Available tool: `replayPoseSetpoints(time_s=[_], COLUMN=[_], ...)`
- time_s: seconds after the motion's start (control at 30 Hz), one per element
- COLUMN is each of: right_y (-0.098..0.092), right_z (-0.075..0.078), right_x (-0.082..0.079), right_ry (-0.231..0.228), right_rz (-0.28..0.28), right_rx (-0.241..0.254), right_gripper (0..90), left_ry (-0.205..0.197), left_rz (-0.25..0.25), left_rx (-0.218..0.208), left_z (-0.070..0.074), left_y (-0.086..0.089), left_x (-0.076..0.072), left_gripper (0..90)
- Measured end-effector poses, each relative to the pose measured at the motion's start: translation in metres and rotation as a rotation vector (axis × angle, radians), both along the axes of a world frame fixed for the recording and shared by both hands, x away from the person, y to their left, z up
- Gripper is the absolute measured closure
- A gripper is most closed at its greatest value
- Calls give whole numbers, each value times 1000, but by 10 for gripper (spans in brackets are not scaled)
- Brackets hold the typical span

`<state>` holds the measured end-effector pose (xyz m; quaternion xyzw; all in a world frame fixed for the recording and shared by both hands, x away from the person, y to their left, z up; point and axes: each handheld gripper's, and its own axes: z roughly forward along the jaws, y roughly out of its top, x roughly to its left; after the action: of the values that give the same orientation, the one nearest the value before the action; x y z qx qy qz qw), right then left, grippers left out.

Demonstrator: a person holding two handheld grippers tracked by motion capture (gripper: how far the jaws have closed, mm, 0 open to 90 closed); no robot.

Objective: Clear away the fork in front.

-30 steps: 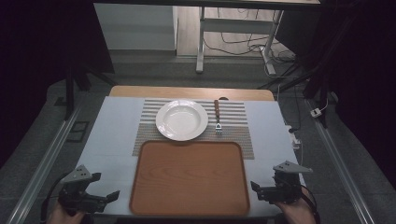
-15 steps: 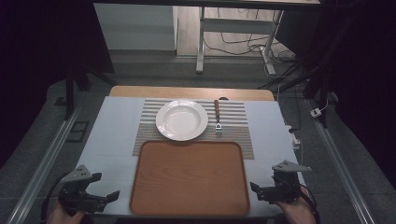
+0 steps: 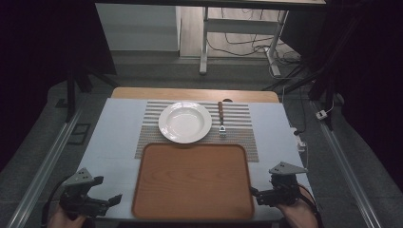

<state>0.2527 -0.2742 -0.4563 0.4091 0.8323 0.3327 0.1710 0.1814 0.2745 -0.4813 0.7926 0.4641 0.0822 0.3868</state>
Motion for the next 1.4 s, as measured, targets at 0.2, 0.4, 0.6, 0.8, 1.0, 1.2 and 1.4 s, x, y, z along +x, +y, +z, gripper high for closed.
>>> replayPoseSetpoints(time_s=[0.2, 0.4, 0.6, 0.8, 1.0, 1.2, 1.4], right_y=[6, 15, 25, 35, 50, 66, 83], right_z=[0, 0, -2, -3, -6, -12, -16], right_x=[4, 8, 11, 16, 18, 18, 17], right_ry=[11, 13, 40, 33, 7, -44, -88], right_rz=[50, 92, 111, 128, 156, 193, 259], right_rx=[-13, -22, -55, -105, -193, -317, -435], right_gripper=[22, 24, 33, 45, 45, 39, 27], left_ry=[0, 4, 3, 4, 5, 7, 8], left_rz=[2, -1, 0, 0, 1, 3, 2], left_rx=[3, 10, 10, 10, 11, 13, 14], left_z=[0, 0, 0, 0, 0, 0, 0], left_y=[0, -1, -1, -1, -1, -1, -1], left_x=[0, 0, 0, 0, 0, 0, 0], left_gripper=[4, 6, 6, 6, 5, 6, 6])
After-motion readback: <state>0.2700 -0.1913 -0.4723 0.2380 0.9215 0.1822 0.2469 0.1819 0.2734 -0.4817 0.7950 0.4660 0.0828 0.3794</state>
